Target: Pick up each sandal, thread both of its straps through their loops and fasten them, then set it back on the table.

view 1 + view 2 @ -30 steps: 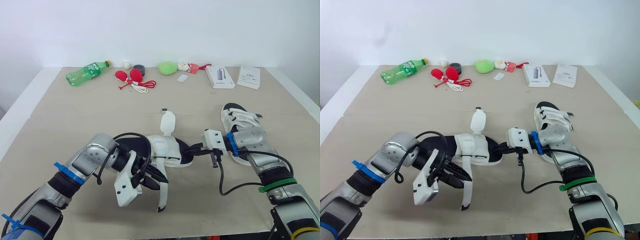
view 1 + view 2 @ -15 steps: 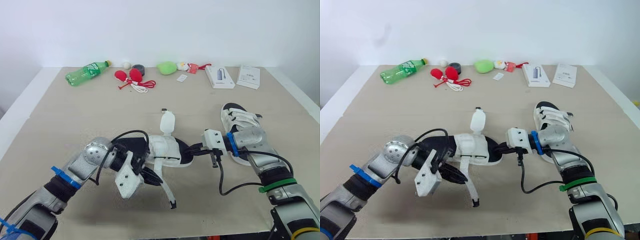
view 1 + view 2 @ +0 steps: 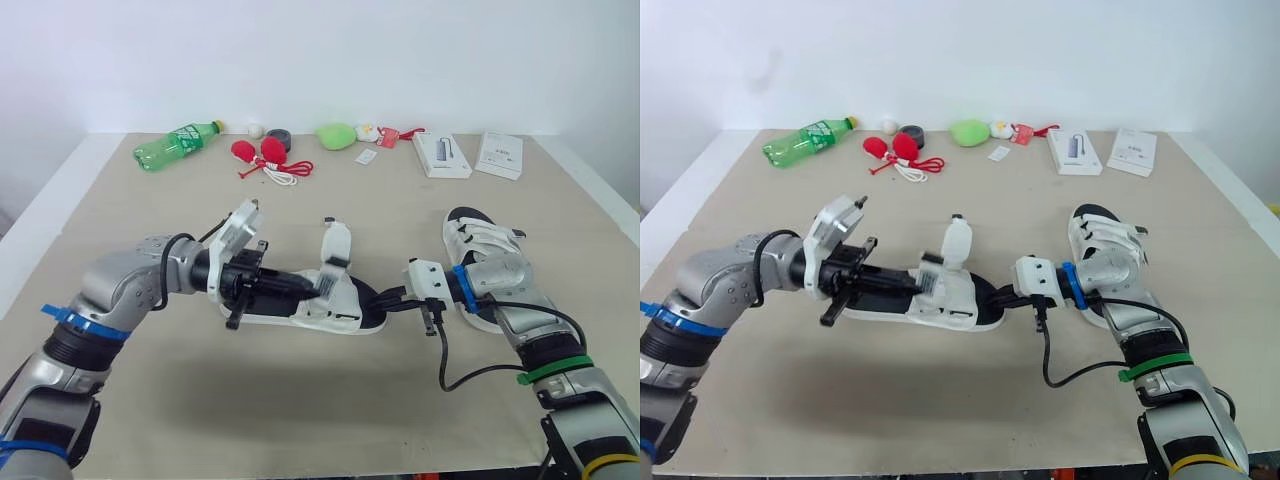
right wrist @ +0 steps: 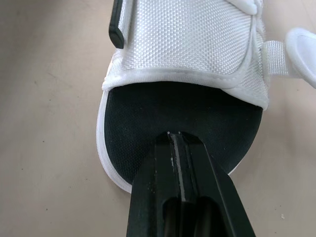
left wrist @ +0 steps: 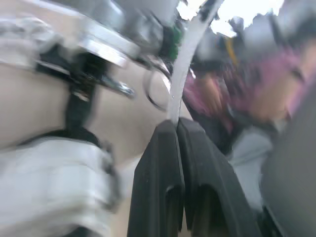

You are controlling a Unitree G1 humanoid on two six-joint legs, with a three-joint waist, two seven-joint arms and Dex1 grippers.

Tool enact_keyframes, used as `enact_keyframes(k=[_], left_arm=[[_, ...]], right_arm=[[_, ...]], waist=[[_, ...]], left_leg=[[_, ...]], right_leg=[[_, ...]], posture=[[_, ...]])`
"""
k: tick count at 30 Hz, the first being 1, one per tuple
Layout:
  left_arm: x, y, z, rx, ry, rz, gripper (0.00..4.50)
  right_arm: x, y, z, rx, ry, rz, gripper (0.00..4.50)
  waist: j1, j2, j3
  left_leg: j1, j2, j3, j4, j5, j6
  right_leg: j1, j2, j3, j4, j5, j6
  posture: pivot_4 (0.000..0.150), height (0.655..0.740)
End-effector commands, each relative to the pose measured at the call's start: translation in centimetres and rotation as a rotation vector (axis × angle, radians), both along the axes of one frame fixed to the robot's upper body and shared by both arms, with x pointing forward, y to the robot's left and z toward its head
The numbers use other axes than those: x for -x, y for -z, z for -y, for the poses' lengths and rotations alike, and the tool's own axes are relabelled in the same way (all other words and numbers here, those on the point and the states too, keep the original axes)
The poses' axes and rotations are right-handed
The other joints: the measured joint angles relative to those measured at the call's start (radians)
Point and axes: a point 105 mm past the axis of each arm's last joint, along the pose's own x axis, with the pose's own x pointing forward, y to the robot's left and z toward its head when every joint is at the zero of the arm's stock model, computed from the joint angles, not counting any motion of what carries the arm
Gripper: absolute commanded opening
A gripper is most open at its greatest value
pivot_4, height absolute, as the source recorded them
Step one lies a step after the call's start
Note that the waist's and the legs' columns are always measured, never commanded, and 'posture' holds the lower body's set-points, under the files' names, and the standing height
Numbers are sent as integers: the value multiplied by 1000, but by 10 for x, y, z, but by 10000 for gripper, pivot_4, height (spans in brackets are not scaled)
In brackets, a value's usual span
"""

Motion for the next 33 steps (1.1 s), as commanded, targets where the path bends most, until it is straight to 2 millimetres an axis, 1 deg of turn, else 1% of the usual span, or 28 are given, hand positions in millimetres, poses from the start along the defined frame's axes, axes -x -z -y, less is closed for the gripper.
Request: enact_keyframes(k=[1,3,5,7,11,14,20,26,29,32,33], left_arm=[[-24,-18,1,62,-145,17,756],[-33,-14,3,61,-195,-15,756],[-38,-6,4,40,-236,-32,756],[-40,4,3,14,-255,-42,756],[-34,18,-2,-18,-257,-82,756],[-40,25,-7,-31,-299,-106,756],[-51,36,-8,-64,-360,-118,756],[-54,51,-4,-115,-365,-101,756],[-56,58,-5,-159,-373,-94,756],[-57,61,-10,-186,-382,-87,8740],[-59,61,-12,-193,-389,-73,13706]], right_arm=[[-1,6,6,48,14,-12,0],[-1,5,7,50,16,-8,0],[-1,5,8,51,18,-5,0],[-1,5,8,51,19,-3,0],[-1,4,9,53,21,0,0],[-2,4,10,56,23,1,0],[-3,3,7,55,17,6,0],[-4,3,6,52,14,9,0],[-3,3,6,52,13,9,0],[-3,3,8,56,19,12,0],[-3,3,9,57,20,12,0]], waist=[[0,0,0],[0,0,0],[-1,0,0],[-1,0,0],[-1,0,0],[0,0,0],[0,0,0],[0,0,0],[0,0,0],[0,0,0],[0,0,0]], left_leg=[[0,-1,0,0,0,0],[0,-1,-1,0,1,-2],[0,-1,0,0,1,-2],[0,-1,-1,0,1,-2],[0,-1,-1,0,2,-3],[0,-1,-1,0,2,-3],[0,-2,0,0,2,-4],[0,-2,0,0,2,-4],[0,-2,0,0,3,-5],[0,-2,0,0,3,-5],[0,-2,0,0,3,-5]], right_leg=[[0,0,0,0,0,0],[0,0,0,0,1,1],[0,-1,1,0,1,2],[0,-1,1,0,2,3],[0,-1,1,0,1,1],[0,-2,1,0,0,0],[0,-3,1,0,1,0],[0,-3,1,0,1,-1],[0,-3,1,0,2,-1],[0,-3,1,0,2,-1],[0,-3,1,0,2,-1]], posture=[[1500,7400],[1500,7400],[1500,7400],[1500,7400],[1500,7400],[1500,7400],[1500,7400],[1500,7400],[1500,7400],[1500,7400],[1500,7400]])
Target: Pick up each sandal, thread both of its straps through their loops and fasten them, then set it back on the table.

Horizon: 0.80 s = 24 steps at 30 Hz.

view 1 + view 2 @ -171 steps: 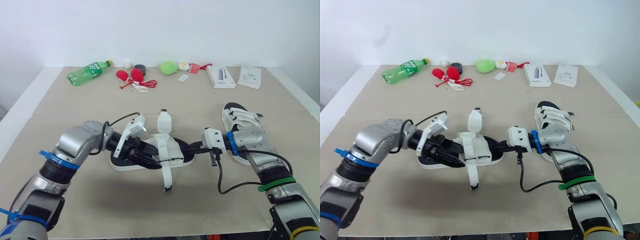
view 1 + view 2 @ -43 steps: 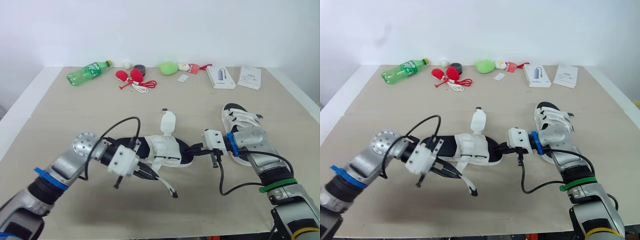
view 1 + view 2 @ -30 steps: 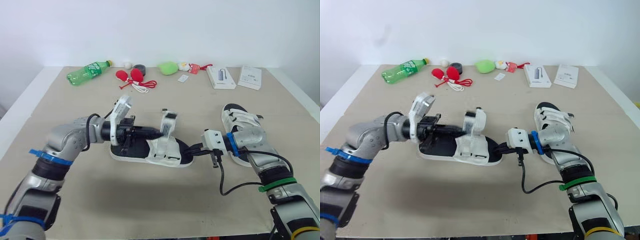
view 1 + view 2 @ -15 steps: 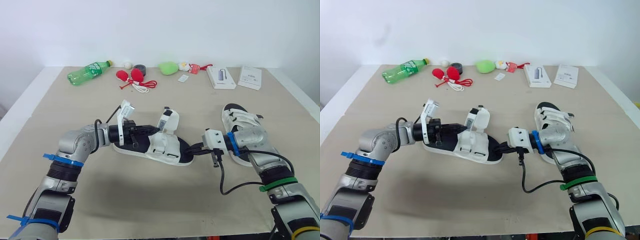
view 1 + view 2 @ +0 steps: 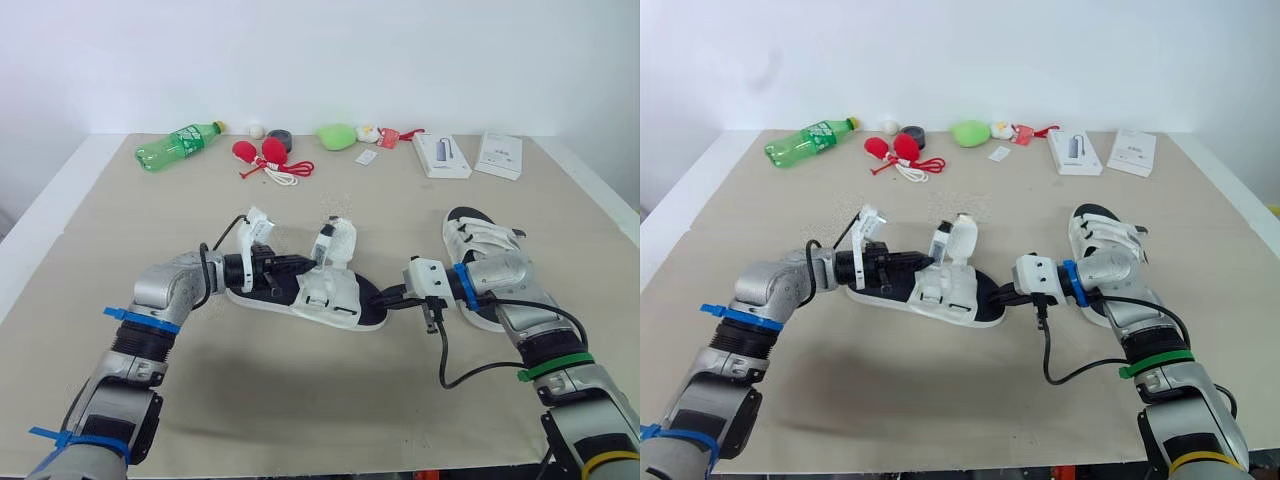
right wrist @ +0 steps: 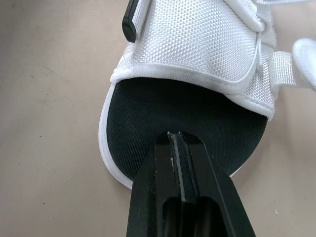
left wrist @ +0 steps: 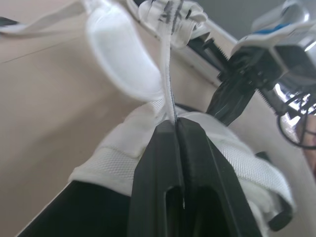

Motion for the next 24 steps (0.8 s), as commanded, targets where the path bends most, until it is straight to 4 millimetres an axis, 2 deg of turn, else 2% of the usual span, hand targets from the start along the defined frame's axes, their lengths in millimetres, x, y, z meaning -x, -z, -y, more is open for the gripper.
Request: enact_keyframes(k=[1,3,5,6,10,12,15,18,21,24], left_arm=[[-7,-4,-7,-43,-15,50,17065],[-11,-6,-11,-66,-19,80,27764],[-16,-14,-13,-79,-22,150,32195],[-20,-23,-14,-64,-27,195,37340],[-22,-60,-7,61,14,319,37340],[-18,-69,0,95,55,336,37340],[-17,-64,7,94,90,306,30478],[-24,-46,10,75,83,210,16972],[-31,-36,12,121,73,77,2117],[-33,-27,14,97,102,-4,913]], right_arm=[[-1,4,7,39,18,-7,0],[0,4,7,39,19,-8,0],[0,5,7,40,18,-8,0],[0,5,7,40,18,-8,0],[-1,5,7,40,20,-6,0],[-2,5,7,40,20,-5,0],[-2,5,6,39,20,-4,0],[-3,5,5,37,19,-1,0],[-3,5,5,36,18,1,0],[-3,5,5,39,19,3,0]], waist=[[0,0,0],[0,0,0],[0,0,0],[0,0,0],[0,0,0],[0,0,0],[0,0,0],[0,0,0],[0,-1,0],[-1,-1,1]], left_leg=[[0,0,0,0,0,0],[0,0,0,0,0,0],[0,0,0,0,0,0],[0,0,0,0,0,0],[-1,0,0,0,0,0],[-1,0,0,0,0,0],[-1,0,0,0,0,0],[-1,0,0,0,0,0],[-1,-1,0,0,0,0],[-2,-1,-1,0,0,0]], right_leg=[[0,0,0,0,0,0],[0,0,0,0,0,0],[0,0,0,0,-1,0],[0,0,0,0,0,0],[-1,-1,-1,0,0,-1],[-1,-1,-1,0,0,-1],[-1,-1,-1,0,0,0],[-1,0,-1,0,-1,0],[-1,1,-1,0,0,1],[-2,2,-1,0,0,1]], posture=[[1500,7400],[1500,7400],[1500,7400],[1500,7400],[1500,7400],[1500,7400],[1500,7400],[1500,7400],[1500,7400],[1500,7400]])
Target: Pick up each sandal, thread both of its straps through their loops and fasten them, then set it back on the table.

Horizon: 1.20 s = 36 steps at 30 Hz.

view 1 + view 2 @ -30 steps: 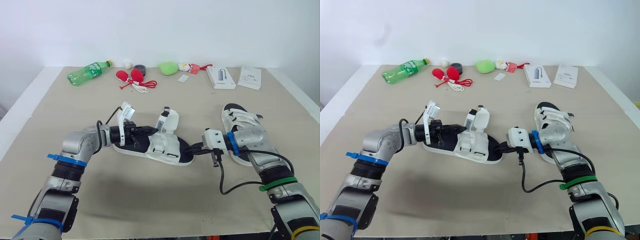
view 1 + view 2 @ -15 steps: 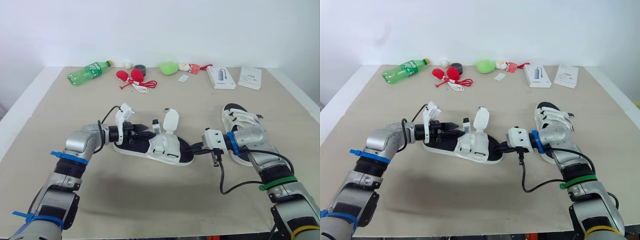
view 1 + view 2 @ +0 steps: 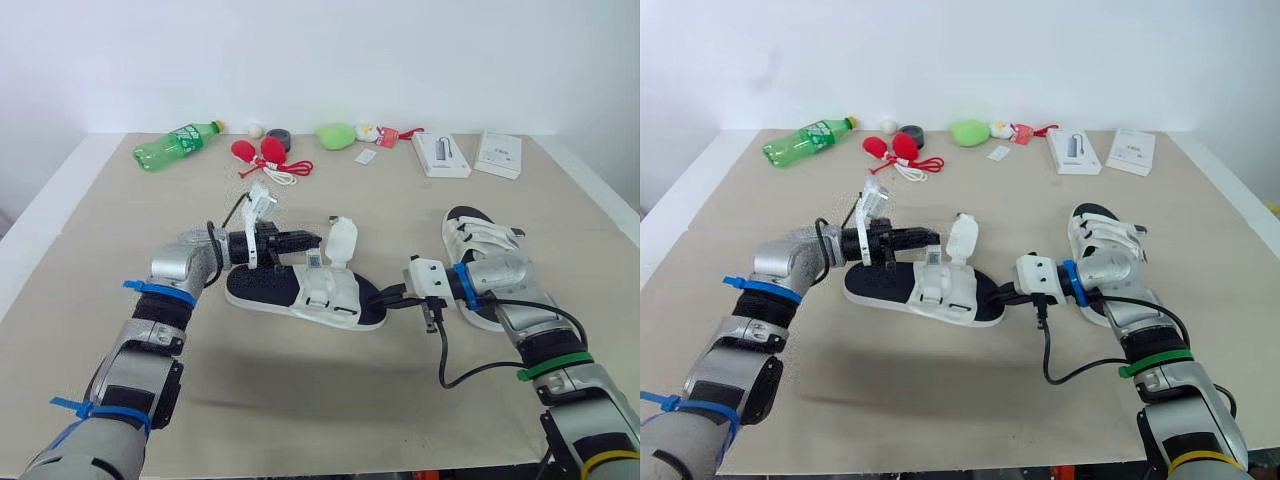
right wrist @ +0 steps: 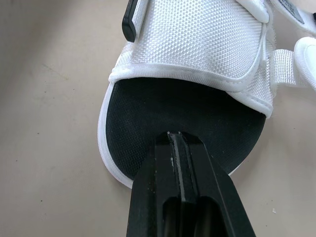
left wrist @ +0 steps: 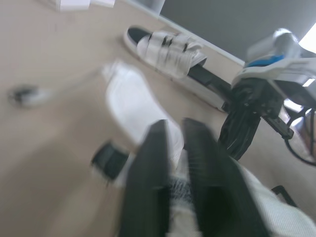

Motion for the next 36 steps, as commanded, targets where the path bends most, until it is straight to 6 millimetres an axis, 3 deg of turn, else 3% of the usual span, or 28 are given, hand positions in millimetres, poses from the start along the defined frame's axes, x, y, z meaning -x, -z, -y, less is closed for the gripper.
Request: enact_keyframes(k=[1,11,17,22,30,33,36], left_arm=[[-5,-6,3,-23,47,-31,913],[-2,31,-2,-253,140,-90,913],[-16,43,-11,-339,22,-45,913],[-30,28,-10,-313,-59,50,913],[-47,-20,-10,-158,-159,159,913],[-43,-25,-6,-123,-124,137,8983],[-40,-26,0,-98,-97,84,24355]], right_arm=[[-2,6,6,43,23,-9,0],[2,5,8,44,31,-4,0],[4,7,9,45,34,-4,0],[4,7,8,45,32,-2,0],[3,6,7,45,29,0,0],[2,6,7,45,28,-1,0],[2,6,6,46,27,-2,0]], waist=[[0,0,0],[0,0,0],[0,0,0],[0,0,0],[0,0,0],[0,0,0],[0,0,0]], left_leg=[[-1,0,0,0,0,0],[-3,0,-2,0,0,0],[-3,0,-4,-1,0,0],[-3,0,-5,0,0,0],[-5,0,-6,0,1,0],[-6,-1,-7,0,1,0],[-6,-1,-7,0,1,0]], right_leg=[[0,0,0,0,0,0],[-2,1,-2,0,1,2],[-2,0,-3,0,0,2],[-1,0,-4,0,0,1],[-3,0,-4,0,2,3],[-3,1,-5,0,2,3],[-3,1,-5,0,2,3]], posture=[[1500,7400],[1500,7400],[1500,7400],[1500,7400],[1500,7400],[1500,7400],[1500,7400]])
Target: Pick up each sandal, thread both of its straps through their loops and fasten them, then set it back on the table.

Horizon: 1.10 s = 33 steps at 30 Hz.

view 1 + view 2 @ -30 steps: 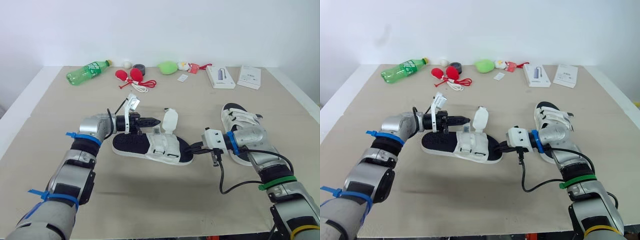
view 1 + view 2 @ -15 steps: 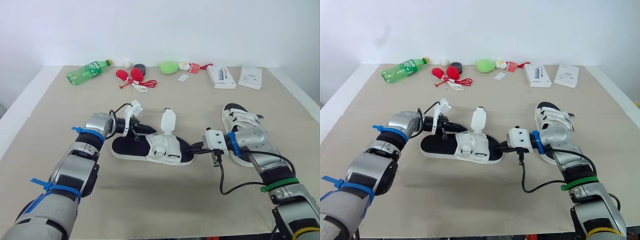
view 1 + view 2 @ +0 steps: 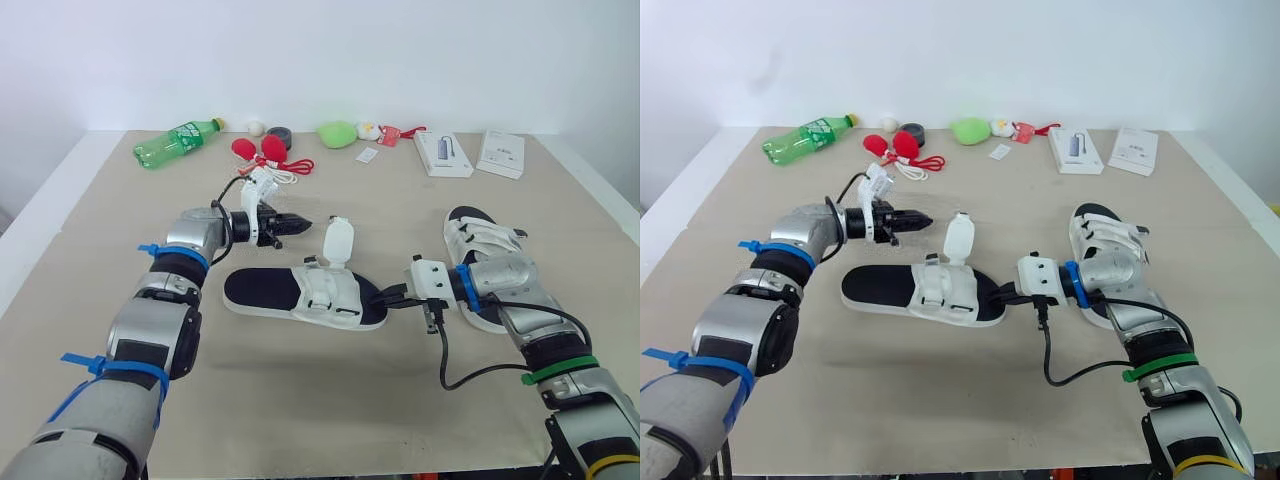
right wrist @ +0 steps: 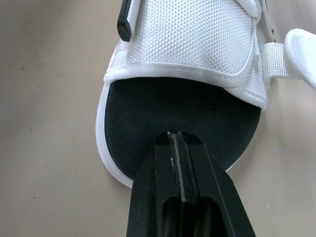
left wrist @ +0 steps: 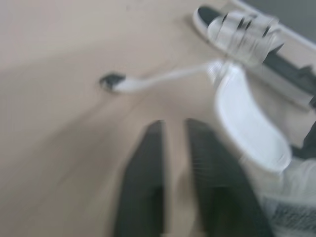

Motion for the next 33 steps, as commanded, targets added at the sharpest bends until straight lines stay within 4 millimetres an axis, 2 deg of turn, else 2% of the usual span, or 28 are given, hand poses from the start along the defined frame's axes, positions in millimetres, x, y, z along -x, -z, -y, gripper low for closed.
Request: enact_keyframes(k=[1,3,4,6,10,16,25,29,33], left_arm=[[2,-15,12,58,39,-26,28777],[6,-13,19,85,64,-108,33441],[10,-12,23,99,90,-152,38376],[13,-12,27,111,111,-199,44560],[23,-6,40,101,178,-282,44560],[19,-4,54,105,148,-286,44560],[10,-32,76,269,88,-294,44560],[7,-40,82,276,74,-263,44560],[7,-39,83,256,71,-251,44560]], right_arm=[[0,7,5,44,11,-25,0],[0,7,5,44,12,-24,0],[-1,7,5,44,13,-23,0],[-1,6,5,44,14,-22,0],[-1,6,6,43,21,-20,0],[-1,8,4,36,24,-20,0],[-1,6,4,34,28,-11,0],[-2,4,6,36,36,-4,0],[-1,4,9,39,43,-1,0]], waist=[[0,0,0],[0,0,0],[0,0,0],[-1,0,0],[-2,0,0],[-1,0,0],[-2,0,0],[-2,0,0],[-2,0,0]], left_leg=[[0,0,0,0,0,0],[0,0,-1,0,0,0],[0,0,-1,0,0,0],[-1,0,-1,1,0,0],[-2,0,-3,1,0,0],[-3,0,-3,1,0,0],[-3,0,-3,1,0,0],[-3,0,-3,1,0,0],[-3,0,-3,1,1,-1]], right_leg=[[0,0,0,0,0,0],[0,0,-1,0,0,0],[0,0,-1,0,0,0],[0,0,-1,0,0,0],[-1,1,-2,0,0,0],[-1,1,-2,0,0,0],[-1,1,-2,0,0,0],[-1,1,-3,0,0,0],[-1,1,-3,0,0,0]], posture=[[1500,7400],[1500,7400],[1500,7400],[1500,7400],[1500,7400],[1500,7400],[1500,7400],[1500,7400],[1500,7400]])
